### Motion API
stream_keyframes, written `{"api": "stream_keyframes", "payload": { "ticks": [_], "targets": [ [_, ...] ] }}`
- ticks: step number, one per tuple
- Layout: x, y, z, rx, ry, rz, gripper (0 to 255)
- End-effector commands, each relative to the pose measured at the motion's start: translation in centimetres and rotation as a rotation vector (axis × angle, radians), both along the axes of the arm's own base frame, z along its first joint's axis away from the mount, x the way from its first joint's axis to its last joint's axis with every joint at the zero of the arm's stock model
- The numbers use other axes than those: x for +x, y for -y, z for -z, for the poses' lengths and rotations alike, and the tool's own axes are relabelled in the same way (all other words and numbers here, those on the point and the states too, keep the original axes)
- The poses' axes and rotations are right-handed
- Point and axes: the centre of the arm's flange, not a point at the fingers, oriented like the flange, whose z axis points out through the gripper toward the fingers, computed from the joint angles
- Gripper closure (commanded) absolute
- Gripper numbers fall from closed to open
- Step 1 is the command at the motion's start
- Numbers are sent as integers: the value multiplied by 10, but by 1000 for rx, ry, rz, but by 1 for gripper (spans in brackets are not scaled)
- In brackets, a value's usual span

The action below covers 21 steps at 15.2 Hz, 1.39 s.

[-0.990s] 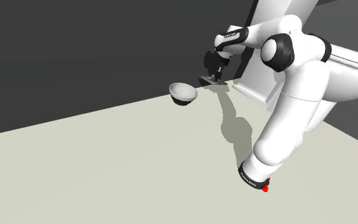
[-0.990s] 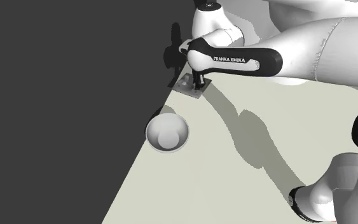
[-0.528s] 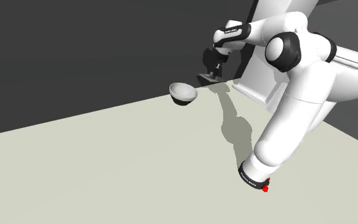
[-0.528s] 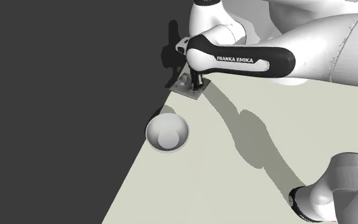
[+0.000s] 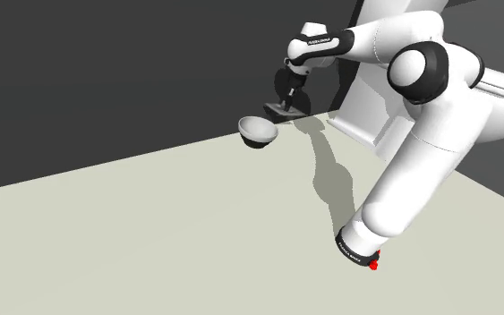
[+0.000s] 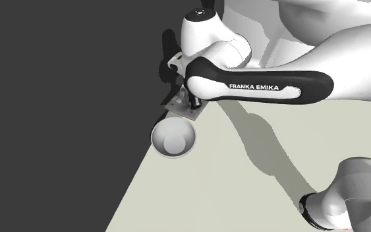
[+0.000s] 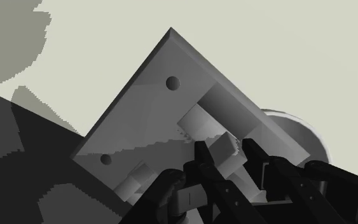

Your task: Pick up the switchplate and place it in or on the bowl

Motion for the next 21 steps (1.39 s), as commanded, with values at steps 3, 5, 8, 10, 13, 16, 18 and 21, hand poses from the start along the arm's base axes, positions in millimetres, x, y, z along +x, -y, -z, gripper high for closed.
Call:
{"api": "stream_keyframes", "payload": {
  "ticks": [3,5,8,10,13,16,18,21],
  "targets": [
    [14,-51,-1,-1,1,2,255],
    [21,-77,-3,-1,1,2,255],
    [31,-115,-5,-1,1,2,255],
    [35,-128,0,-1,1,2,255],
    [35,-128,16,-1,1,2,255],
    [35,-128,31,-1,1,2,255],
    [35,-128,42,-1,1,2,255],
    [35,-128,58,-1,1,2,255]
  ]
}}
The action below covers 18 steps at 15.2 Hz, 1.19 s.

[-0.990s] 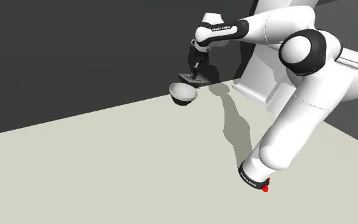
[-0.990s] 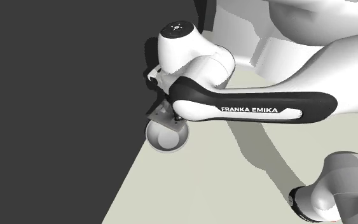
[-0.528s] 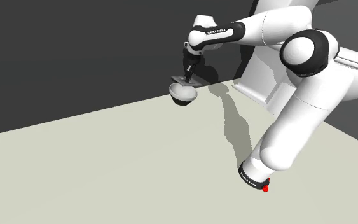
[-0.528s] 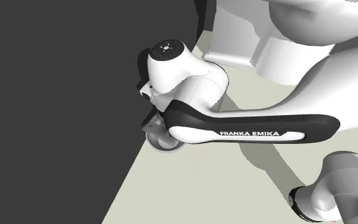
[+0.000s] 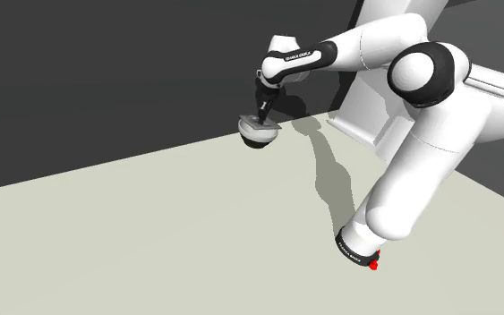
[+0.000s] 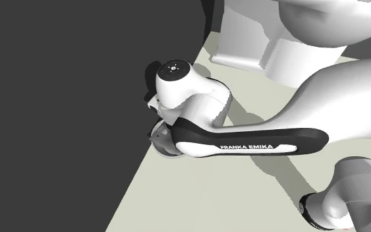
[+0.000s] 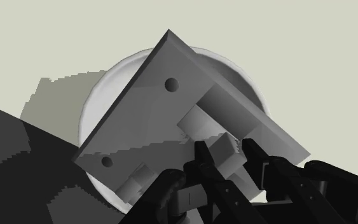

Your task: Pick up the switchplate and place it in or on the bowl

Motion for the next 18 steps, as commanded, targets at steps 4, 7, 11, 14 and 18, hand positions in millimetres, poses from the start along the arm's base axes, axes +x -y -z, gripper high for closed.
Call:
{"api": "stream_keyframes", "payload": {
  "ticks": [4,7,11,14,18],
  "targets": [
    [0,0,26,0,1,0,255],
    [0,0,26,0,1,0,255],
    [0,0,26,0,1,0,255],
    [0,0,26,0,1,0,0],
    [0,0,26,0,1,0,0]
  ]
}}
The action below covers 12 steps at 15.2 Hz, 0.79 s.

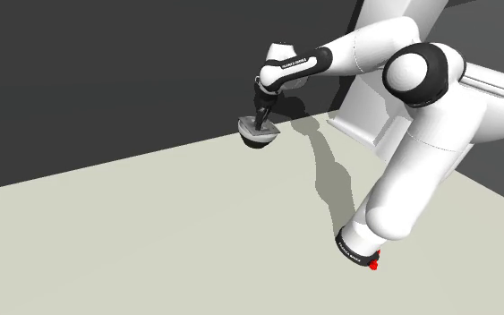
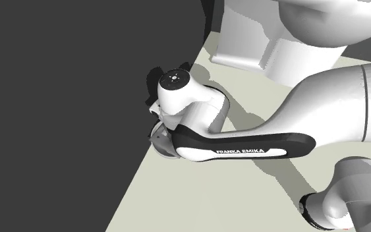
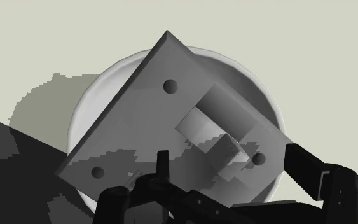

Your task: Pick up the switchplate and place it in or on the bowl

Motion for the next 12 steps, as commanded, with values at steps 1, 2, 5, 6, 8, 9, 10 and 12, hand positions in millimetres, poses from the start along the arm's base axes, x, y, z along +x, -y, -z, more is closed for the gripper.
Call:
{"api": "stream_keyframes", "payload": {
  "ticks": [1,2,5,6,8,9,10,12],
  "targets": [
    [0,-1,-13,0,0,0,0],
    [0,-1,-26,0,0,0,0],
    [-1,-2,-50,0,0,0,0],
    [-1,-2,-50,0,0,0,0],
    [-1,-2,-50,0,0,0,0],
    [-1,-2,-50,0,0,0,0],
    [-1,-2,-50,0,0,0,0],
    [-1,-2,-50,0,0,0,0]
  ]
}}
